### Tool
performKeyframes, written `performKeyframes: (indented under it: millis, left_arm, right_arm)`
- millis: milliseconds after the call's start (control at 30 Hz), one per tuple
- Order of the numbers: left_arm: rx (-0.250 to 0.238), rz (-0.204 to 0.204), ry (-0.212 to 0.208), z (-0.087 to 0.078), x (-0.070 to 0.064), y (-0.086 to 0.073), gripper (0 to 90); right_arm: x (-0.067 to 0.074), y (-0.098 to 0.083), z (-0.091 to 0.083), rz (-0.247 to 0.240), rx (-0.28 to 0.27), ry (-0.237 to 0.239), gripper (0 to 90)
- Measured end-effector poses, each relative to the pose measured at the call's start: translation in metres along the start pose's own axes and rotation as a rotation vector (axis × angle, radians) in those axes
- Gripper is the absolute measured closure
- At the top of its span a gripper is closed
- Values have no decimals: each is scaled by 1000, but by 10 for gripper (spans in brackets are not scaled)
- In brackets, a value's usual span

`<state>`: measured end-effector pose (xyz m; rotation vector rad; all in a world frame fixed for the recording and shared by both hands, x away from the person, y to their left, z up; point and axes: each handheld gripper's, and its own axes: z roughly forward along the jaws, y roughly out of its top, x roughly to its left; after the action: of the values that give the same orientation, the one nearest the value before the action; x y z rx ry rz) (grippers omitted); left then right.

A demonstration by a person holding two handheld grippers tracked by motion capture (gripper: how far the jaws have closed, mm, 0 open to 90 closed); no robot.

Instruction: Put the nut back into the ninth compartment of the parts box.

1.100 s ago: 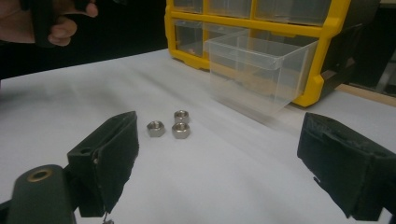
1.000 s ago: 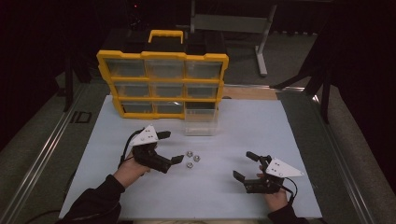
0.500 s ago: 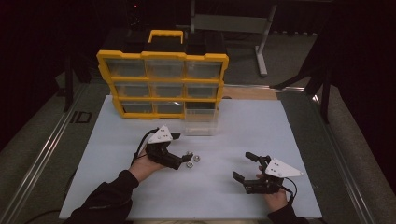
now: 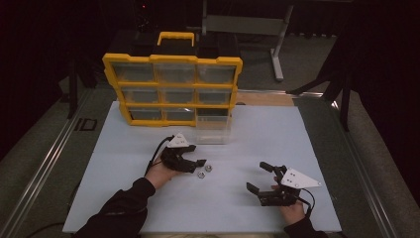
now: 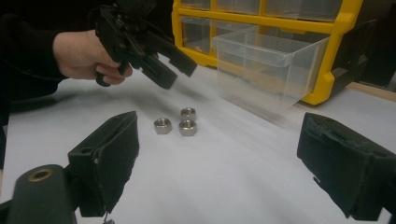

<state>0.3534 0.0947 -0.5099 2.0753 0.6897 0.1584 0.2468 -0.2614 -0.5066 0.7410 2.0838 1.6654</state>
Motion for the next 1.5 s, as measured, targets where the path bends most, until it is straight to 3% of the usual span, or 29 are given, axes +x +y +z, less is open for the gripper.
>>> performKeyframes:
  millis: [100,133,300,567,800,1133,1300,1433,1500]
  left_arm:
    - [7,-3,-2,2,0,-1,323]
    - [44,3,12,7,0,-2,365]
    - [104,22,31,16,1,-4,464]
    - [150,64,38,26,0,-5,591]
    - [190,98,44,33,-3,-6,631]
    - [193,130,63,33,-5,-7,689]
    - [186,127,61,31,-4,-7,690]
    - [149,100,55,14,-4,4,690]
    - [149,100,55,14,-4,4,691]
  right_arm:
    - [0,0,0,0,1,0,128]
    - [0,0,0,-2,2,2,131]
    - [0,0,0,-2,3,3,131]
    - [0,0,0,1,3,5,131]
    - [-1,0,0,0,5,5,132]
    - [-1,0,1,0,10,4,133]
    - [-1,0,1,0,11,4,132]
    - [0,-1,1,0,13,5,133]
    - [0,-1,1,0,13,5,133]
